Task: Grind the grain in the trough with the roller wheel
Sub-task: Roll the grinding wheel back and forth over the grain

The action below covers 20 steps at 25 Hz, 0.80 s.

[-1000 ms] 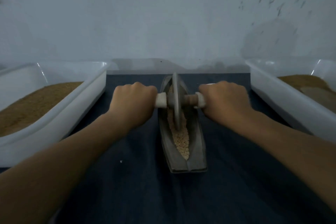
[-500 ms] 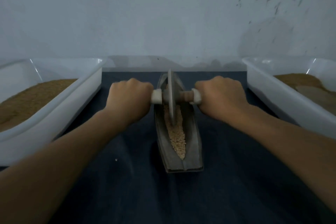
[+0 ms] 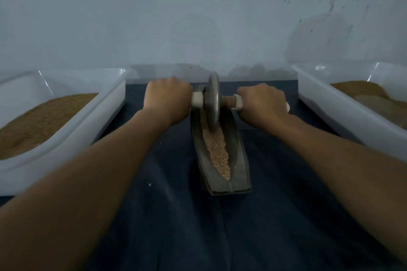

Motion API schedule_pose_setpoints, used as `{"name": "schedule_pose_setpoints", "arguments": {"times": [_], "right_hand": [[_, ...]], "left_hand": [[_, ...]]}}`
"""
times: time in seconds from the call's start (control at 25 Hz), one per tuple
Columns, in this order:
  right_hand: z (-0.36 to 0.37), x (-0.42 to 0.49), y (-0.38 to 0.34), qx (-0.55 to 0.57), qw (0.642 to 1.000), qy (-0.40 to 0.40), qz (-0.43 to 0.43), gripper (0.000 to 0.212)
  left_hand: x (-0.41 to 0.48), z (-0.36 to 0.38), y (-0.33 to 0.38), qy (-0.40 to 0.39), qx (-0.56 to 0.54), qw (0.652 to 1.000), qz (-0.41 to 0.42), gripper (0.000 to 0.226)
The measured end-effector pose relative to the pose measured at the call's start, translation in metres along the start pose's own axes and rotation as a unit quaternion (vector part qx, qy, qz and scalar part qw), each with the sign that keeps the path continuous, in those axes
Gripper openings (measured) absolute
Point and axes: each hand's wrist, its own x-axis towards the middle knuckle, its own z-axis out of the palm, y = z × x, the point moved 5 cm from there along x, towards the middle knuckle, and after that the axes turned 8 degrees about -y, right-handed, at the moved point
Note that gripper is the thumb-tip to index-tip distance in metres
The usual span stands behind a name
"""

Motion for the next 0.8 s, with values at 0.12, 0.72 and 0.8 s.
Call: {"name": "schedule_pose_setpoints", "arguments": {"times": [0.12,0.72,0.8], "right_hand": [[-0.006,-0.049,0.005,-0.064,0.991,0.1,-0.065,0.024],[-0.017,-0.073,0.007,-0.088,0.982,0.143,-0.085,0.026],[-0.023,-0.093,0.013,-0.061,0.969,0.202,-0.131,0.026]], "left_hand": [[-0.049,-0.004,0.001,0.078,0.009,0.996,0.042,0.02],[-0.075,0.003,-0.003,0.134,-0.021,0.99,0.048,0.035],[-0.094,0.001,-0.007,0.181,-0.027,0.979,0.089,0.037]]}}
